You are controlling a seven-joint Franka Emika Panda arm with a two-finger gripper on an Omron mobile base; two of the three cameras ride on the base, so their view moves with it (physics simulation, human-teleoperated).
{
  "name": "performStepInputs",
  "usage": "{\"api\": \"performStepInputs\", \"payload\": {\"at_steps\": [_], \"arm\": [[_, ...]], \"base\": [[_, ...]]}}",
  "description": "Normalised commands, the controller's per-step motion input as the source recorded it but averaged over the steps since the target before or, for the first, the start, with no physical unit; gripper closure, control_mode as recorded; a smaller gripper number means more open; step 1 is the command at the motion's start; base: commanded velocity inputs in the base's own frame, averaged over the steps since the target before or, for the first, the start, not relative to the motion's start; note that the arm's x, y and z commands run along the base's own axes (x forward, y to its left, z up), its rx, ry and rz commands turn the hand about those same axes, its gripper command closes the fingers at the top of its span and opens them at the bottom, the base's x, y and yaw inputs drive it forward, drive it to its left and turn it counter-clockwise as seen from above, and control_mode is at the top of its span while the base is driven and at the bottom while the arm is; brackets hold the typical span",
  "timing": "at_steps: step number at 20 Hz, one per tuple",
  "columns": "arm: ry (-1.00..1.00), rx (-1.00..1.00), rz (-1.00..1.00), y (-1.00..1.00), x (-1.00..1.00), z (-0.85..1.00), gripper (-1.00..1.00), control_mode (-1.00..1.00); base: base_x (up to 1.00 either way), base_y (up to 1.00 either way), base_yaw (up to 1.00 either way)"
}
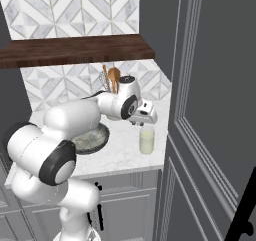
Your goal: Grab a lemon wedge from the fridge and one ice cube from the ice bowl, and put them in the glass of lemonade.
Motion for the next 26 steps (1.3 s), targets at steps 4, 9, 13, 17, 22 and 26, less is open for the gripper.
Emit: {"api": "performStepInputs", "payload": {"at_steps": [4,9,13,17,22,26], "arm": [[-0.08,0.06,0.00,-0.18,0.00,0.00,1.00,-1.00],[-0.06,0.00,0.00,-0.10,-0.06,0.00,1.00,-1.00],[-0.04,0.00,0.00,-0.11,0.00,-0.01,1.00,-1.00],[-0.01,0.00,0.00,-0.09,0.00,0.00,1.00,-1.00],[-0.03,0.00,0.00,-0.06,0.00,0.00,1.00,-1.00],[0.00,0.00,0.00,-0.01,0.01,0.00,1.00,-1.00]], "base": [[0.00,0.00,0.00],[0.00,0.00,0.00],[0.00,0.00,0.00],[0.00,0.00,0.00],[0.00,0.00,0.00],[0.00,0.00,0.00]]}}
